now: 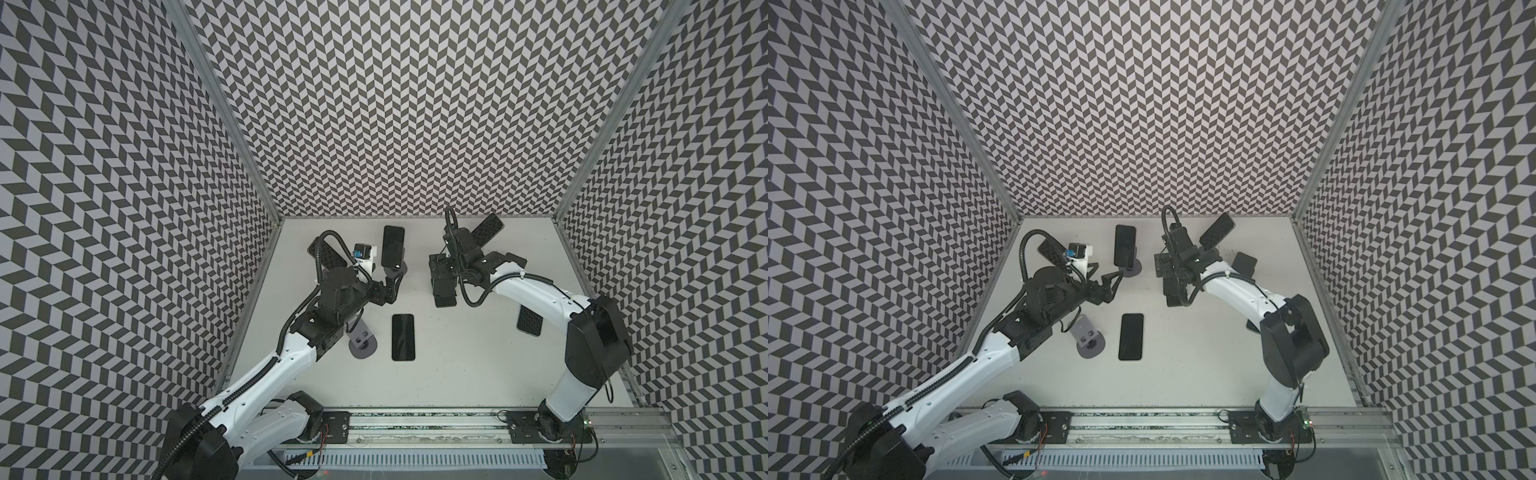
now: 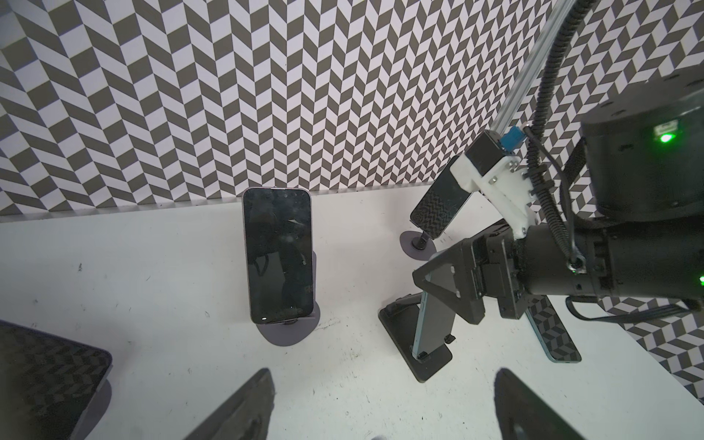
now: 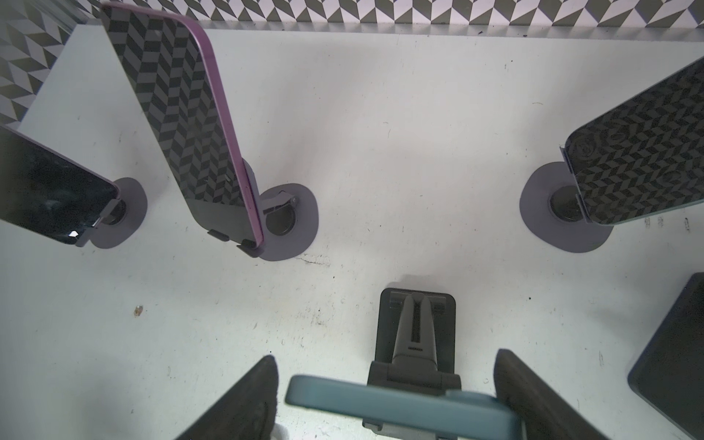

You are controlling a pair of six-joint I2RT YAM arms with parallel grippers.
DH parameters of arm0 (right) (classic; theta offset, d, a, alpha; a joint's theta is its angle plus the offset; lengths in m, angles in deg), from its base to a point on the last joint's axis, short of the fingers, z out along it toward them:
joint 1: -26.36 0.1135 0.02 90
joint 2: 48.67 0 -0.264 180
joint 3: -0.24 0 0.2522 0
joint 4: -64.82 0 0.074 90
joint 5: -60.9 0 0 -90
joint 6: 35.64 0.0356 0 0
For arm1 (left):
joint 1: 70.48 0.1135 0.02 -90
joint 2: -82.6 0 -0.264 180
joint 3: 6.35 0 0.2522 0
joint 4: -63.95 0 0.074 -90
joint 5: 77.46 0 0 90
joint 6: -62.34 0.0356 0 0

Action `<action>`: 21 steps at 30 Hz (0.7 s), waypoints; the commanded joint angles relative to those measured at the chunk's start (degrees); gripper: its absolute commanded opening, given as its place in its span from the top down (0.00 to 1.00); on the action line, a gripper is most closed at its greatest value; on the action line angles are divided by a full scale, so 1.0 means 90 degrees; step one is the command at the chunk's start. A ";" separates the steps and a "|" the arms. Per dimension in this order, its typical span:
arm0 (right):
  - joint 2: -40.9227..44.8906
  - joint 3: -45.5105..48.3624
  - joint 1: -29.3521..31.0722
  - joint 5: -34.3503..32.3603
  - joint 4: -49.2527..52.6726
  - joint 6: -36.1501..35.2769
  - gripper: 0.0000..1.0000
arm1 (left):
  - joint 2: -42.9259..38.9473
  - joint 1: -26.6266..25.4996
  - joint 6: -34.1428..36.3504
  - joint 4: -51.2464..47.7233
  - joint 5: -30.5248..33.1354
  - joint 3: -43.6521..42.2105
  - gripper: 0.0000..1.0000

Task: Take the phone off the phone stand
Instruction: 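Lower the right gripper and close it on the teal-edged phone's top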

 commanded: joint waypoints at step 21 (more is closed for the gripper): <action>0.0124 -0.0088 -0.0037 0.0060 -0.0004 -0.0164 0.30 | -0.0094 0.0070 -0.0038 0.0048 0.0012 0.0204 0.10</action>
